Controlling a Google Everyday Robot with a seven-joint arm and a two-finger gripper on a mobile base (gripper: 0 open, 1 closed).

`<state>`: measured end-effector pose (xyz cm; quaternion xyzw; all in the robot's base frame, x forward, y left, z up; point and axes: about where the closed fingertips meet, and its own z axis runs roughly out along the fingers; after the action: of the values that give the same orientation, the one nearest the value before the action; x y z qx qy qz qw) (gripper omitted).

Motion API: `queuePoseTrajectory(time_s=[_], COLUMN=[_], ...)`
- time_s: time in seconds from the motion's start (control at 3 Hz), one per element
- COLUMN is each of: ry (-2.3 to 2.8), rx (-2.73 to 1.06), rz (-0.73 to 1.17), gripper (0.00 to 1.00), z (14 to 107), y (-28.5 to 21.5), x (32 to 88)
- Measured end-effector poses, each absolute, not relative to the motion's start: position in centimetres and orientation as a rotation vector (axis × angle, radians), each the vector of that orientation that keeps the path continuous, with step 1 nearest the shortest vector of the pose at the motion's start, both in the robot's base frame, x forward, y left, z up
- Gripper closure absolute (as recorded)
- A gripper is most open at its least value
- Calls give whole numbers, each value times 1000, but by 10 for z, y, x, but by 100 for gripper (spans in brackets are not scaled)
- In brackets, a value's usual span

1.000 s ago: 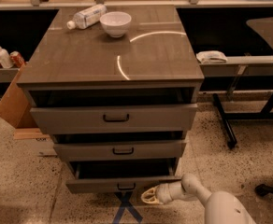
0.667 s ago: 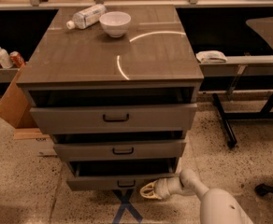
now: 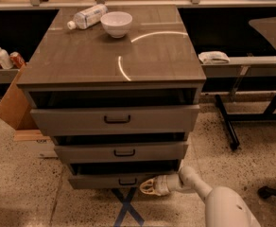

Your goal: Close bottom drawer

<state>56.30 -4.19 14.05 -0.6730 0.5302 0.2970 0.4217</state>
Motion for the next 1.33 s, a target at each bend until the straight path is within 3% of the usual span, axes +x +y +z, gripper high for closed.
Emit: queuePoseTrajectory(time_s=[0.67,1.33], ry=[1340,1315], rx=[-1690,-1724], rz=[599,616], gripper=[100,100], z=[160,181], y=[-41,-42], x=[581,553])
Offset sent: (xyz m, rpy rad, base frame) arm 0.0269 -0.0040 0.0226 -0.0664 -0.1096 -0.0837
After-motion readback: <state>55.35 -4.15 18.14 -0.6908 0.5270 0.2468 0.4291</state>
